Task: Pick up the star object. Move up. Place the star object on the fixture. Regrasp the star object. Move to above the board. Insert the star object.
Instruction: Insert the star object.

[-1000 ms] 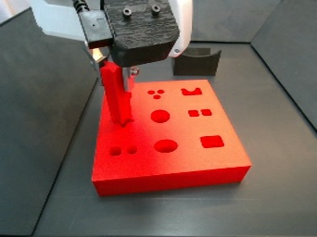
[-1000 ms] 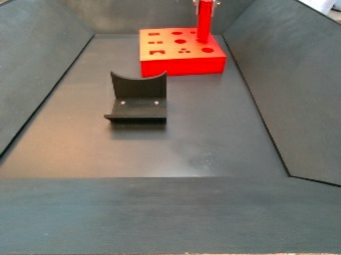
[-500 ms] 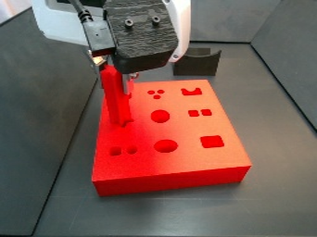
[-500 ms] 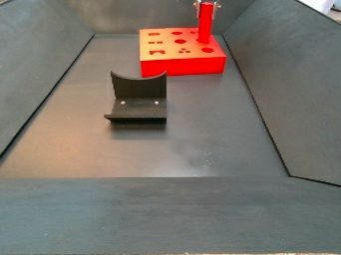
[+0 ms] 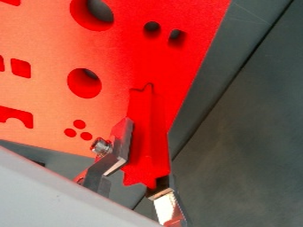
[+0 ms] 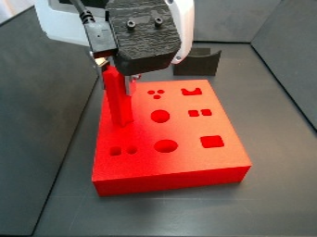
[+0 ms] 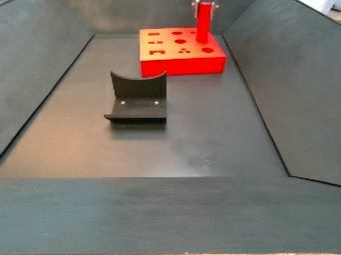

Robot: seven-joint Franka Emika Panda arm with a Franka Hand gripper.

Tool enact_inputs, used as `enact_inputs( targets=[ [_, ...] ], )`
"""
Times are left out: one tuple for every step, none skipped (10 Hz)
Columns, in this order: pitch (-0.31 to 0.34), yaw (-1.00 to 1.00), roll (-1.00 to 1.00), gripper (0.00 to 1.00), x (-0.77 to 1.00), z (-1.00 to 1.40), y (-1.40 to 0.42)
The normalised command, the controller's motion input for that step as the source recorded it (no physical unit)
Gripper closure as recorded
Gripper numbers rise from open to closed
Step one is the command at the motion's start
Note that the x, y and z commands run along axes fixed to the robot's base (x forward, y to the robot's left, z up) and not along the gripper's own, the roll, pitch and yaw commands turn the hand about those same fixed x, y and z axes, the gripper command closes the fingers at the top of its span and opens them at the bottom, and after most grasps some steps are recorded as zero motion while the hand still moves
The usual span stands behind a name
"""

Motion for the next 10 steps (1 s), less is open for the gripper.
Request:
enact_inputs(
  targets=[
    [0.000, -0.14, 0.02, 1.00, 0.27, -0.50, 0.00],
    [0.000, -0.14, 0.03, 1.00, 0.25, -0.49, 0.00],
    [0.000, -0.13, 0.02, 1.00, 0.12, -0.49, 0.00],
    [-0.029, -0.14, 0.02, 1.00, 0.04, -0.61, 0.00],
    [-0.057, -0.12, 0.08, 1.00, 0.00, -0.79, 0.00],
    [-0.096, -0.08, 0.12, 1.00, 0.00, -0.96, 0.00],
    [-0.099, -0.07, 0.10, 1.00, 0.00, -0.95, 0.00],
    [0.043, 0.14, 0.01, 1.00, 0.07, 0.00, 0.00],
    [0.043, 0.00, 0.00, 1.00, 0.00, 0.00, 0.00],
    [0.000, 0.00, 0.10, 1.00, 0.00, -0.05, 0.03]
  ],
)
